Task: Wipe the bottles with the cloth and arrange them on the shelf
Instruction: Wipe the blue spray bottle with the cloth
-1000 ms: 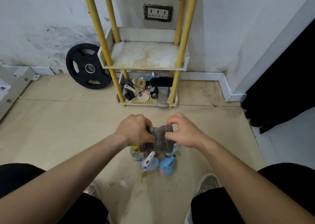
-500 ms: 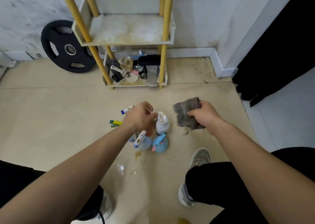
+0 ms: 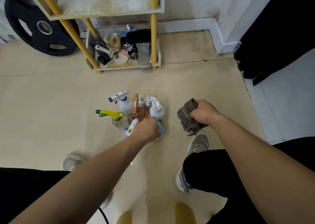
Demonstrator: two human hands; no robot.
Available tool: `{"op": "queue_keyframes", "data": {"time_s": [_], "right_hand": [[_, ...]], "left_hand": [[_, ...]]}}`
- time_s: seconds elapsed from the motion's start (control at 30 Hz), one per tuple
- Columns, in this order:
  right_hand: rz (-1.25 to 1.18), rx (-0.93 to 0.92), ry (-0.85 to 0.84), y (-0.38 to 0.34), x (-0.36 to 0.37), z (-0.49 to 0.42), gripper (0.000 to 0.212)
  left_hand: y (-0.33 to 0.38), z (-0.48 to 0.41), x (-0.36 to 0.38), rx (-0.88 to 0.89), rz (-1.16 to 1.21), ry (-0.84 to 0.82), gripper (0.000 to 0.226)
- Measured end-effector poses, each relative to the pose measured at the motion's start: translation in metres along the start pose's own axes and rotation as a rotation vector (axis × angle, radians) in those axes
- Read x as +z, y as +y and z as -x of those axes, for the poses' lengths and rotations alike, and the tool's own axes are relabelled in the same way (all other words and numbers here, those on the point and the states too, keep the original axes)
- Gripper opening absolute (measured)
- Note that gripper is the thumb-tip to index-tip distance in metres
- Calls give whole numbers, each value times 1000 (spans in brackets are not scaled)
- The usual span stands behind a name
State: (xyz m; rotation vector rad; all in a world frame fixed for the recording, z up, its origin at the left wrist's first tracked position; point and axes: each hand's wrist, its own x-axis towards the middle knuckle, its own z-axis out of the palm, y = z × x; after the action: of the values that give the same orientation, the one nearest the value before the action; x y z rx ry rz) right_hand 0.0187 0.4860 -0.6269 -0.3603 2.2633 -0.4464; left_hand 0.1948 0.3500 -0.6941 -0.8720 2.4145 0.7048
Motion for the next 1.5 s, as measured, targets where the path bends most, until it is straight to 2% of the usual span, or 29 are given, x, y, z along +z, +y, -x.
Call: {"op": "queue_keyframes", "data": {"time_s": [0.33, 0.67, 0.87, 1.03, 1.27, 1.4, 1.5], "right_hand": [[25, -31, -14, -7, 7, -5, 26], [-150, -98, 13, -36, -14, 28, 21], [-278, -331, -3, -71, -46, 82, 9], [-263, -620, 7, -102, -57, 130, 11], [-160, -988, 232, -152, -62, 147, 16], [-50, -1095, 425, -173, -62, 134, 17], [-214, -1060, 368, -183, -48, 126, 15]], "left_hand": [[-8, 5, 5, 85, 145, 141, 23], [8, 44, -43, 223, 186, 112, 21], [14, 91, -115, 306, 231, 127, 12], [16, 129, -191, 351, 388, 250, 14], [1, 150, -253, 308, 724, 432, 22], [-13, 151, -269, 359, 958, 473, 13], [-19, 148, -268, 347, 1095, 479, 12]]}}
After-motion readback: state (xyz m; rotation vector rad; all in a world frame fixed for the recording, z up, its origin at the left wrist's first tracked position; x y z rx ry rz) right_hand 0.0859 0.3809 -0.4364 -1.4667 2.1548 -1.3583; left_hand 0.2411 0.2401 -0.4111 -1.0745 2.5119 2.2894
